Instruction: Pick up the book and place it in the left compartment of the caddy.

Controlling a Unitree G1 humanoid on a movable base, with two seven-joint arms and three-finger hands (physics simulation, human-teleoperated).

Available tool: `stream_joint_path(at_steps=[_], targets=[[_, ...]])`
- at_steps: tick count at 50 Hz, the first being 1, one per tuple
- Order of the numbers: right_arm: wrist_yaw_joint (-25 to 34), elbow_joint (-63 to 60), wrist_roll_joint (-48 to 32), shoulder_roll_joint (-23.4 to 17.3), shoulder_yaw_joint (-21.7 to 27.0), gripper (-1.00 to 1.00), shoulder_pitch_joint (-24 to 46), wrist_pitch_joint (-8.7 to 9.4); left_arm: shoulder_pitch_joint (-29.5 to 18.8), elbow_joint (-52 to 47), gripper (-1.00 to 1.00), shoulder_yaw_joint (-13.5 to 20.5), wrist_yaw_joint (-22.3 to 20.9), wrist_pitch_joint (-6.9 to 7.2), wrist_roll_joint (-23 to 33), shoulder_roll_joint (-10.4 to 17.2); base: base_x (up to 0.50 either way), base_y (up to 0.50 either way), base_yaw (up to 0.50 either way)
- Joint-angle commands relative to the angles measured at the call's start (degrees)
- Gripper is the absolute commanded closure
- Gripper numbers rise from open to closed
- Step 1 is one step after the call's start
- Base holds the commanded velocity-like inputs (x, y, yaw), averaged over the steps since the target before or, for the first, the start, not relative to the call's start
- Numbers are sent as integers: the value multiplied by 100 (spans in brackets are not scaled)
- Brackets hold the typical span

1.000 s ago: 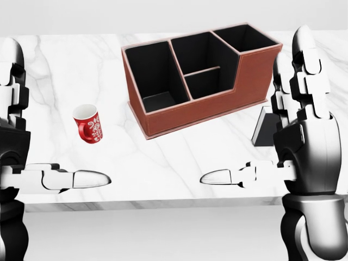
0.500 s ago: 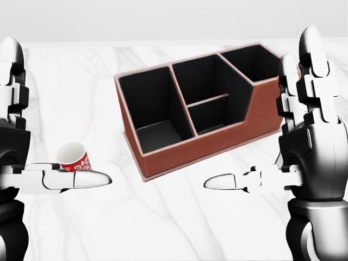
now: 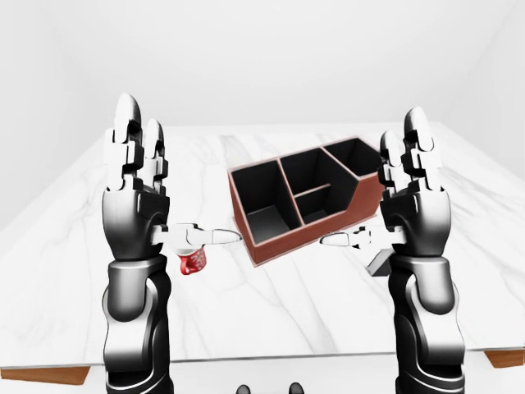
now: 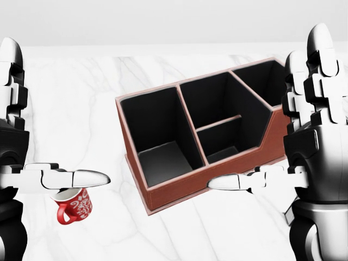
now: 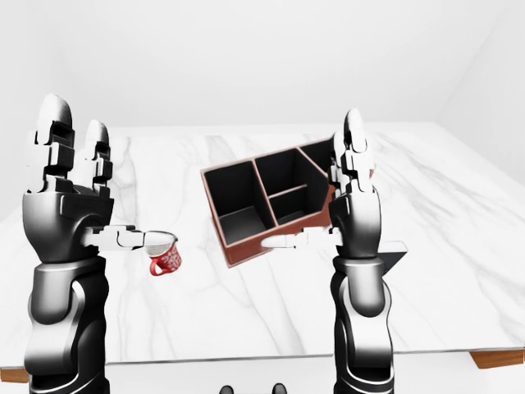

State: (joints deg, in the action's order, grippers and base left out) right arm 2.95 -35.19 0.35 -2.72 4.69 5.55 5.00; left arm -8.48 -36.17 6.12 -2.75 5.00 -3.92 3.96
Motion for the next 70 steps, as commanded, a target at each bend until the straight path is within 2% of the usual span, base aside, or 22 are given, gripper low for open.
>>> stream_joint_path(at_steps=[1, 21, 54, 66, 70], targets=[[-36, 37, -12, 7, -36, -100, 10, 0, -15, -15, -100, 2, -6, 0, 2, 5, 44, 0, 0], [-68, -295, 51, -21, 99, -100, 17, 0, 141, -286, -100, 81, -23, 0, -16, 2, 3, 0, 0], [87, -315, -34, 16, -59, -100, 11, 0, 270, -276, -100, 259, -90, 0, -134, 39, -1, 0, -14], [118, -409, -171, -68, -15, -100, 134, 0, 257, -295, -100, 296, -94, 0, -167, 61, -1, -1, -12], [279, -530, -426, -224, 35, -100, 171, 0, 272, -313, -100, 304, -97, 0, -171, 64, 0, 0, 0]])
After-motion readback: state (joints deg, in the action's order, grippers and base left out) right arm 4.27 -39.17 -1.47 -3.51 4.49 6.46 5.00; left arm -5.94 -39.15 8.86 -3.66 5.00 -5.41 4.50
